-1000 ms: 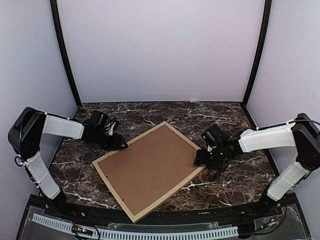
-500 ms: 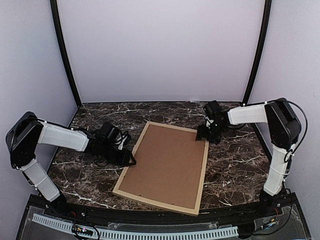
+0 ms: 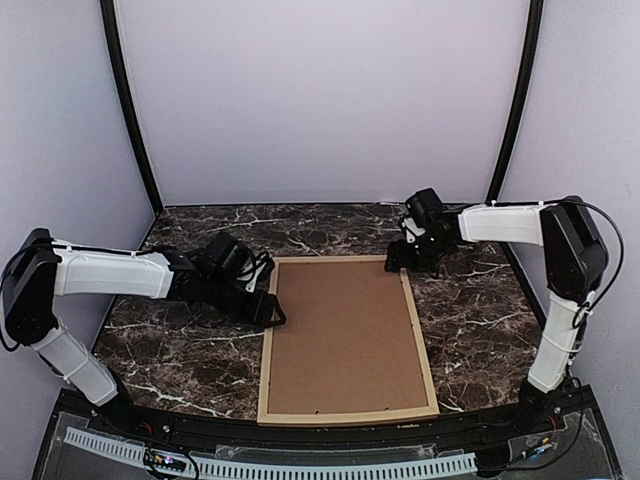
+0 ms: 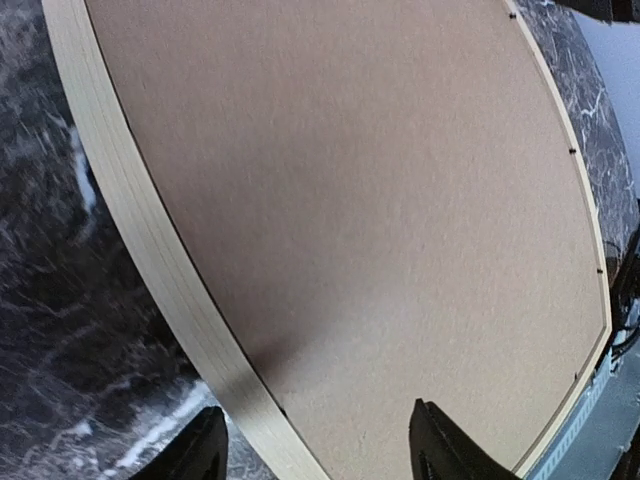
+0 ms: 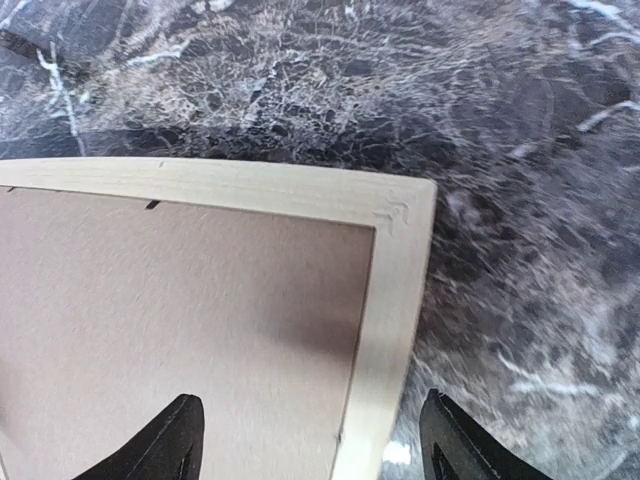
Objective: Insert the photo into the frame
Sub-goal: Rotate the frame body at the center of the board, then press the fastener onto the backboard.
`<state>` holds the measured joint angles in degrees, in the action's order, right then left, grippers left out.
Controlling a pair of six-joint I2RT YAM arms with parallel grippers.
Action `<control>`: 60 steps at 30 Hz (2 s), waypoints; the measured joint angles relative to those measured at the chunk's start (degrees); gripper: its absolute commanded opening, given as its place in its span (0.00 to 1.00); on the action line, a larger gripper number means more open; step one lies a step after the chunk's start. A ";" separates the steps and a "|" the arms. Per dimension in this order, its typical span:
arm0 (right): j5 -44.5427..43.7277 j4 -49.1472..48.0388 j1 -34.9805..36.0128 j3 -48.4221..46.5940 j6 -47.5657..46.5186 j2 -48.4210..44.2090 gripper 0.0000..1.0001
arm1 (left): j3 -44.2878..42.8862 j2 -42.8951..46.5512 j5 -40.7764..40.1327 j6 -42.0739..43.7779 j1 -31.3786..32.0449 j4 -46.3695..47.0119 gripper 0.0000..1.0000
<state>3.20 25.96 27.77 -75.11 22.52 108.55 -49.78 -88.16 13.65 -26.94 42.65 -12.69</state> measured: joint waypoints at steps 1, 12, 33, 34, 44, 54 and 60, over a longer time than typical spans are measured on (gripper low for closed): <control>0.00 -0.07 0.00 1.31 -0.09 -1.77 0.74 | -1.62 -0.02 -1.07 0.15 -0.33 -0.50 0.67; 2.21 -0.70 0.00 14.40 0.44 -9.35 0.58 | -12.74 -6.78 -6.95 3.74 -7.91 -4.31 0.80; 7.52 -8.41 -0.11 19.65 4.81 -9.84 0.13 | -28.70 -24.04 -14.19 10.95 -13.35 -13.66 0.83; 7.54 -8.61 -0.11 19.69 4.90 -9.84 0.13 | -28.72 -24.06 -14.19 11.02 -13.35 -14.23 0.83; 7.56 -9.14 -0.07 19.85 5.16 -9.84 0.12 | -28.13 -23.67 -14.12 10.99 -13.14 -15.39 0.83; 7.56 -9.14 -0.07 19.85 5.20 -9.84 0.11 | -27.32 -23.10 -14.12 10.12 -12.31 -15.67 0.83; 7.54 -9.11 -0.07 19.85 5.20 -9.84 0.11 | -25.88 -21.97 -13.86 9.62 -11.72 -15.69 0.83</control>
<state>10.74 16.84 27.70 -55.27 27.73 98.72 -75.66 -110.13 -0.21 -17.32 30.94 -28.38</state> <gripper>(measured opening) 0.173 0.829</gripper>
